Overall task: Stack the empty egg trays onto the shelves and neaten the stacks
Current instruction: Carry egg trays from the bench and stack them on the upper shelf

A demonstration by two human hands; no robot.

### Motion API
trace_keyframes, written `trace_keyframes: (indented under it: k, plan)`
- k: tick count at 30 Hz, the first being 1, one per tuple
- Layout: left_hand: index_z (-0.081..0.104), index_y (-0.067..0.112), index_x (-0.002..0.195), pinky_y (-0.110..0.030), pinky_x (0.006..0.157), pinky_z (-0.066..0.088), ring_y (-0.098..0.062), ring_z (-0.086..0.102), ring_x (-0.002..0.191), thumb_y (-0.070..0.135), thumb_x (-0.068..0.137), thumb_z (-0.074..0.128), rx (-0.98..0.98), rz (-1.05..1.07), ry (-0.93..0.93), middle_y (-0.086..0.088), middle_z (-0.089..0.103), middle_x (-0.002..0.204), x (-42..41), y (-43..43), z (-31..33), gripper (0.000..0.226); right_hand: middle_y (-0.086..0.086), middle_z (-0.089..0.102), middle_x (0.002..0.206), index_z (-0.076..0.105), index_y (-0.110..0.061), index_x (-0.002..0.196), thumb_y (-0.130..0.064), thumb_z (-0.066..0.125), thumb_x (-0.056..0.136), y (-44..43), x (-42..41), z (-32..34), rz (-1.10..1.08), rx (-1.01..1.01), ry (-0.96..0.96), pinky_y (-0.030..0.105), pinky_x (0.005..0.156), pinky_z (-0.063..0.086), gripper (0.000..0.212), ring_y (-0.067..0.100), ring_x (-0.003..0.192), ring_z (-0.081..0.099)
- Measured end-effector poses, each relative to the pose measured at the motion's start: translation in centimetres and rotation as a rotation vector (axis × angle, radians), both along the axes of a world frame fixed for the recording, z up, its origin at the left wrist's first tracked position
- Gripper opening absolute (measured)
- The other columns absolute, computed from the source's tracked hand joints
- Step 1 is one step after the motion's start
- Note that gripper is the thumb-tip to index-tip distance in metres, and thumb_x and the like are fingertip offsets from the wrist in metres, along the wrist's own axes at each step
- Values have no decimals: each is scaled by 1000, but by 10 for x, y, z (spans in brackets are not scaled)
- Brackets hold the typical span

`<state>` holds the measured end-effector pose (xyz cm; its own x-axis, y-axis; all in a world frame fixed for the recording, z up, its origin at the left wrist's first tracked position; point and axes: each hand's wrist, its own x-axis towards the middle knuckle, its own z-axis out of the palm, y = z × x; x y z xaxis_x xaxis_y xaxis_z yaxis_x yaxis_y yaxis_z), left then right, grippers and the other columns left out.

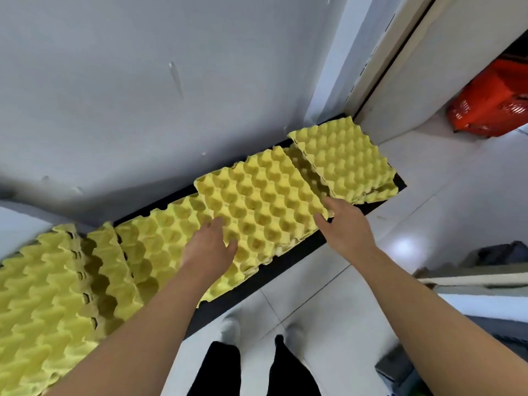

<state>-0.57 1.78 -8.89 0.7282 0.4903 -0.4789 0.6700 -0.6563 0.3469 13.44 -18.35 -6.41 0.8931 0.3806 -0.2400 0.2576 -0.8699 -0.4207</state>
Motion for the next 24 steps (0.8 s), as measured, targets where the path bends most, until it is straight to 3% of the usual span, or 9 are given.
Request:
trace_keyframes:
  k: [8,11,13,18,24]
  plan:
    - [-1,11,152,-45,99,41,-32,37,134,44,92,54,-107,316,103,-15,27,151,29,-14,-97,88,9,41,146,33,-11,146,-36,58,91,5,81,-104,103,-1,156,39,106,38,65,25,133,41]
    - [-2,12,152,-45,92,45,-36,47,126,48,90,57,-131,421,100,-15,30,151,33,-23,-117,93,10,33,151,24,-10,148,-38,59,90,4,96,-131,148,-29,219,42,112,31,73,26,138,33]
    - [-2,15,152,-43,84,50,-38,55,116,49,88,58,-144,488,83,-13,30,152,35,-30,-125,94,10,31,153,21,-10,150,-41,60,89,3,102,-143,168,-30,250,41,113,30,78,26,139,31]
    - [-3,12,152,-40,85,49,-36,51,122,47,87,61,-144,580,51,-12,10,159,40,-42,-129,98,10,28,154,17,-9,150,-41,62,88,2,111,-156,169,-21,300,41,112,28,84,27,141,28]
    - [0,14,153,-43,94,44,-35,44,130,41,87,63,-128,661,-32,-13,16,158,44,-46,-121,95,9,40,146,28,-8,147,-36,65,88,5,110,-150,154,45,272,36,106,34,75,25,134,38]
